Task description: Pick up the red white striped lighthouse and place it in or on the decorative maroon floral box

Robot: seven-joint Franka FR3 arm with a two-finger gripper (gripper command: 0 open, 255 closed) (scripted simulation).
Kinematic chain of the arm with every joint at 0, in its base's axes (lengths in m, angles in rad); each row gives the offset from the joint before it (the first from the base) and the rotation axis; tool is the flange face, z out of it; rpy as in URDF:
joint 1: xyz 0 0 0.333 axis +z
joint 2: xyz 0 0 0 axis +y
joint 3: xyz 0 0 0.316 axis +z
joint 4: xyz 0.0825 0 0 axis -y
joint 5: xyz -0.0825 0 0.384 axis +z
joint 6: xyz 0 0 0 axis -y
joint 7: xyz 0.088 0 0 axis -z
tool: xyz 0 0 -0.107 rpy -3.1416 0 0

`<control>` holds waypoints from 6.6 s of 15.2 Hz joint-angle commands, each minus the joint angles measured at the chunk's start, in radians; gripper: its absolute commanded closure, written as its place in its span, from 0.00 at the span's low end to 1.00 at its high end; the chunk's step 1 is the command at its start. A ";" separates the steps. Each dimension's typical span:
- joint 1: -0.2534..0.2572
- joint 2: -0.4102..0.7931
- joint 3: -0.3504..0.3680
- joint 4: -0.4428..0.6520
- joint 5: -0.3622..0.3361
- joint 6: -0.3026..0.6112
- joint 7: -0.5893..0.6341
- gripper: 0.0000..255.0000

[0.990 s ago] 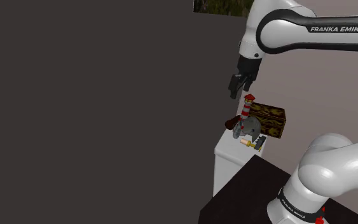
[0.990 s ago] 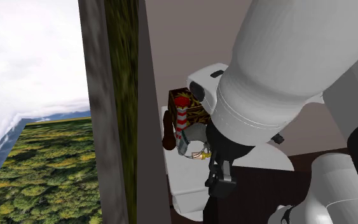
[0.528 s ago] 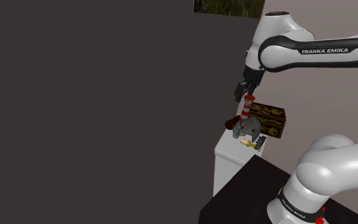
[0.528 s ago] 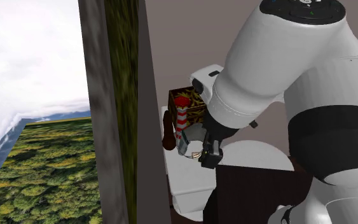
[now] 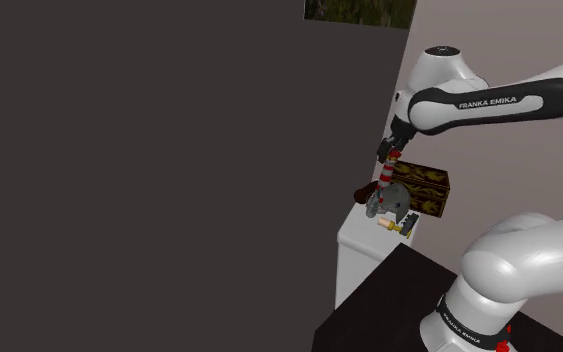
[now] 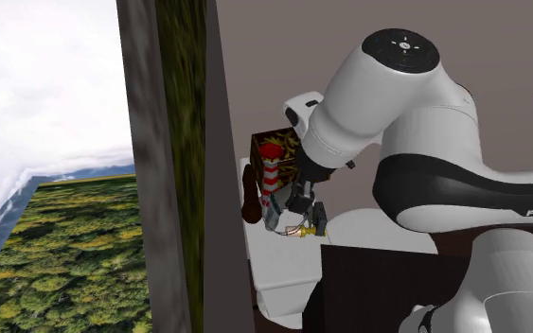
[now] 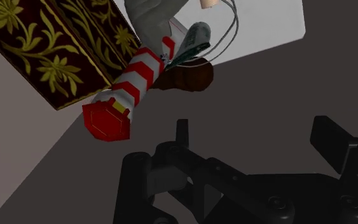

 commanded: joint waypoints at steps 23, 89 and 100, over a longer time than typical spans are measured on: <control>-0.061 0.500 -0.310 0.083 -0.102 0.650 -0.149 0.00; 0.047 0.445 -0.451 0.816 0.183 -0.083 -0.561 1.00; 0.054 0.671 -0.660 1.066 0.447 -0.157 -0.822 1.00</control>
